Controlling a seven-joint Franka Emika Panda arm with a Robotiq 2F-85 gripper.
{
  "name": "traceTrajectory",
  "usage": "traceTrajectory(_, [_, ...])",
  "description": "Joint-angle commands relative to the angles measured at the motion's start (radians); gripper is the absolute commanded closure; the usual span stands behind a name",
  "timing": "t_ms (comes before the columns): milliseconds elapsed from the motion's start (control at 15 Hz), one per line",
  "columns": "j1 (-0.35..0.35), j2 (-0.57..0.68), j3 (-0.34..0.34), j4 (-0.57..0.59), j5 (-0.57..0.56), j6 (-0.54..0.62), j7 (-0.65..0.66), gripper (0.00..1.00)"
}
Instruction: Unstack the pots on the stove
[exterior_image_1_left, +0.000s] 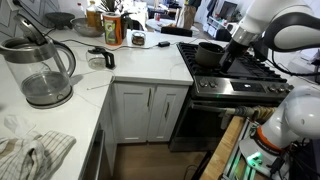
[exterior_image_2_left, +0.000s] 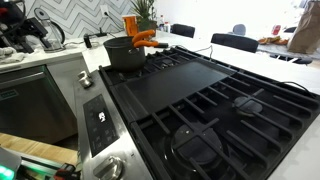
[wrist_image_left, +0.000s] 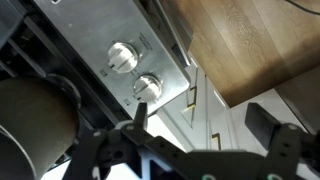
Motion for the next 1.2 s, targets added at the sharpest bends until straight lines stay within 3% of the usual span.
traceTrajectory(0, [-0.05, -0.166, -0.087, -0.009, -0.105, -0.079, -0.118, 0.0])
traceTrajectory(333, [-0.122, -0.264, -0.229, 0.03, -0.423, -0.044, -0.384, 0.0])
traceTrajectory(400, [-0.096, -0.224, -0.18, 0.037, -0.339, -0.069, -0.275, 0.0])
traceTrajectory(1000, [-0.096, -0.23, -0.184, 0.043, -0.351, -0.069, -0.282, 0.0])
traceTrajectory(1133, [-0.094, -0.21, -0.236, 0.075, -0.355, -0.073, -0.339, 0.0])
